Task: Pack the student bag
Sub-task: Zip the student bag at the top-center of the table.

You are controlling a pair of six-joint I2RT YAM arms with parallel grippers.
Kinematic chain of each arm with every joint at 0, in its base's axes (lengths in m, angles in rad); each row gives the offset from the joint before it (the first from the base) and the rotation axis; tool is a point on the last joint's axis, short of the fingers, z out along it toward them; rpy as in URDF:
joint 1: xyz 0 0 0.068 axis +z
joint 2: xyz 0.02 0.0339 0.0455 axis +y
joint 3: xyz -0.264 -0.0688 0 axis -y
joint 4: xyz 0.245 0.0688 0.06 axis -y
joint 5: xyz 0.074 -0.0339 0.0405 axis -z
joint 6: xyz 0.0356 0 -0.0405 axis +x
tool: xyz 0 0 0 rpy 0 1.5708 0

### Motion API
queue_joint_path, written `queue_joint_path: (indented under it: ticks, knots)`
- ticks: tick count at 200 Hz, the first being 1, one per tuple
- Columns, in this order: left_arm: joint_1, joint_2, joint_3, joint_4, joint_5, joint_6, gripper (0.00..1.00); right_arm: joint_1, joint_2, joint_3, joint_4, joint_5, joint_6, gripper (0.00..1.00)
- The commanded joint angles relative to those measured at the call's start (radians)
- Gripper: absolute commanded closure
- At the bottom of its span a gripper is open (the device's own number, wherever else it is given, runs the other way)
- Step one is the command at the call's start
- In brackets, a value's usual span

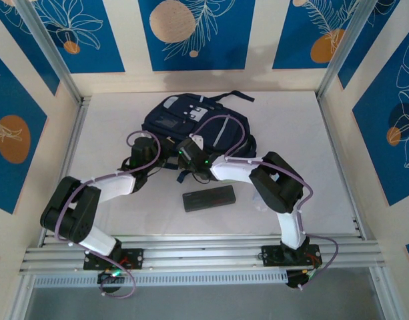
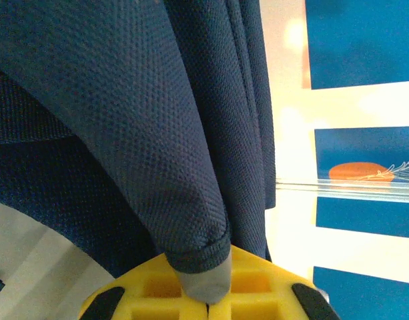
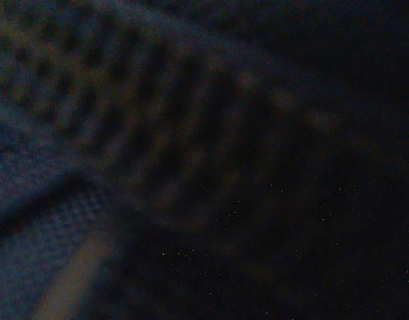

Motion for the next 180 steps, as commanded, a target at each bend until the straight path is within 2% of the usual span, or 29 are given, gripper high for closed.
queue_joint_path:
  ticks: [1, 22, 62, 83, 107, 140, 180]
  knots:
    - [-0.039, -0.057, -0.019, 0.058, 0.074, 0.001, 1.0, -0.027, -0.01, 0.035, 0.092, 0.077, -0.025, 1.0]
    - [-0.01, -0.035, -0.01, 0.026, 0.038, 0.062, 1.0, -0.038, -0.06, 0.004, 0.044, -0.016, -0.022, 1.0]
    - [0.071, 0.029, 0.023, 0.016, -0.005, 0.192, 1.0, -0.097, -0.118, -0.008, -0.22, -0.392, 0.028, 1.0]
    - [0.099, 0.057, 0.042, 0.02, -0.002, 0.239, 1.0, -0.126, -0.132, 0.006, -0.412, -0.53, 0.002, 1.0]
    - [0.122, 0.086, 0.055, 0.008, 0.003, 0.276, 1.0, -0.156, -0.182, -0.018, -0.584, -0.579, -0.077, 1.0]
    - [0.165, 0.123, 0.071, 0.018, 0.028, 0.305, 1.0, -0.219, -0.245, -0.03, -0.794, -0.584, -0.195, 1.0]
    - [0.23, 0.227, 0.19, 0.002, 0.122, 0.376, 1.0, -0.34, -0.261, 0.005, -0.958, -0.603, -0.341, 1.0]
